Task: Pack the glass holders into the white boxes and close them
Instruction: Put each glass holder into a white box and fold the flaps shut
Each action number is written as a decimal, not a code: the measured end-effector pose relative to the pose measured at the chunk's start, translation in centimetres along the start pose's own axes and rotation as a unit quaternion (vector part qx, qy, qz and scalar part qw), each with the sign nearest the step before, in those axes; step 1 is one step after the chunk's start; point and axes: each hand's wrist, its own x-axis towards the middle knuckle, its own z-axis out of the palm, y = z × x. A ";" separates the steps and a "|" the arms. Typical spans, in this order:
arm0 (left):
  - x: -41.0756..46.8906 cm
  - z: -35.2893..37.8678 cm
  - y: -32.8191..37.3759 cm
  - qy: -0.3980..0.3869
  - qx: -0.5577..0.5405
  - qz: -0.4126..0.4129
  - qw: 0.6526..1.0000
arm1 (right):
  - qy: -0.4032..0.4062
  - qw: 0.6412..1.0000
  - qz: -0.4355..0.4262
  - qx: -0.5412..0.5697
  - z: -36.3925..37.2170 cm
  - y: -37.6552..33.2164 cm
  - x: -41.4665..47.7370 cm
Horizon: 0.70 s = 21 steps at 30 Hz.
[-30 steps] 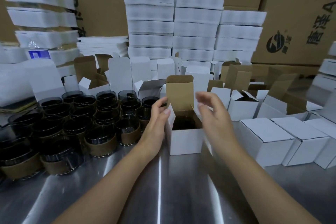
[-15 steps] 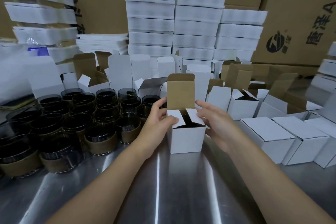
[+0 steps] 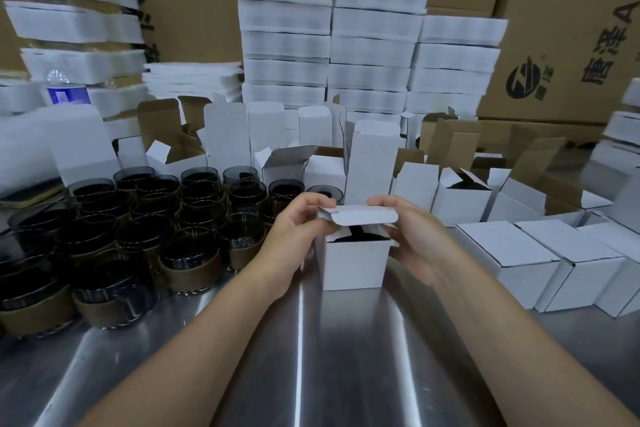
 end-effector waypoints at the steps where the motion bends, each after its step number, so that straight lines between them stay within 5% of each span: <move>1: 0.0 0.0 0.0 0.000 -0.001 -0.002 1.000 | 0.006 1.000 0.001 -0.005 0.0 0.0 0.0; 13: -0.2 0.2 0.1 0.002 -0.012 -0.014 1.000 | 0.015 0.993 -0.002 -0.118 -0.5 -0.9 -0.7; 17: -0.2 0.4 -0.2 0.005 0.040 0.020 0.999 | -0.017 0.949 -0.102 -0.296 -1.3 -1.0 -1.4; 21: 0.0 0.3 0.1 0.016 0.061 0.054 0.997 | -0.090 0.921 -0.153 -0.347 -1.6 -1.1 -1.6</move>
